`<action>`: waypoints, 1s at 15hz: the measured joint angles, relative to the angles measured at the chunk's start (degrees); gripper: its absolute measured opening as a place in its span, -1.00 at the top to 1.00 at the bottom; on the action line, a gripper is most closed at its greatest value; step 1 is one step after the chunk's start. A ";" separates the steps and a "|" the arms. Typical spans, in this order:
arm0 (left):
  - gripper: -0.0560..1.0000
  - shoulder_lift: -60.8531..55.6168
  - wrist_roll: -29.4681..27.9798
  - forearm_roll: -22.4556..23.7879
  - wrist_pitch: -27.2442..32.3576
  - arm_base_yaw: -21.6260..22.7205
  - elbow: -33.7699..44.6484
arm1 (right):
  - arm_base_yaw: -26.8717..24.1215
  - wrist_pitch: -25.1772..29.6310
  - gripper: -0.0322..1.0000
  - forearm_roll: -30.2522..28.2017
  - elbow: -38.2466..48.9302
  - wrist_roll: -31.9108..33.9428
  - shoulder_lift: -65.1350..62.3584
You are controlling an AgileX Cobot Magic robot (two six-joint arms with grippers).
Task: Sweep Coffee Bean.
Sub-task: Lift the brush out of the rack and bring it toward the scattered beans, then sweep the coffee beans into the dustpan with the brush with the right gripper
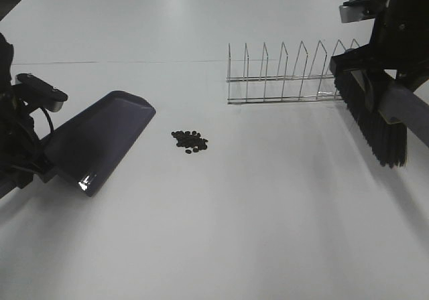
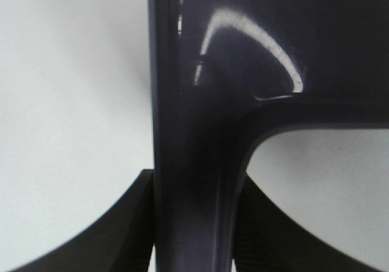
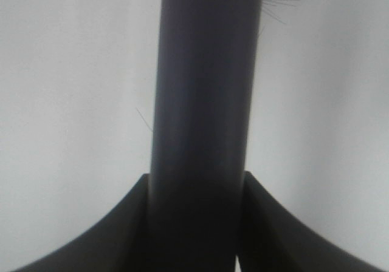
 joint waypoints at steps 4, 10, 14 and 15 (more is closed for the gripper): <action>0.28 5.67 -0.80 0.00 6.25 -2.81 -6.47 | 8.31 0.00 0.33 -3.67 -0.23 2.58 5.44; 0.28 7.79 -0.80 -0.23 7.51 -5.61 -7.85 | 15.47 -0.29 0.33 -4.07 -7.96 2.69 13.52; 0.28 7.73 -0.57 -0.57 7.96 -5.61 -7.85 | 19.82 -0.23 0.33 -2.46 -21.89 1.60 22.12; 0.28 7.85 -0.57 -0.63 8.08 -5.61 -7.85 | 20.57 -0.11 0.33 -0.74 -24.29 1.03 23.66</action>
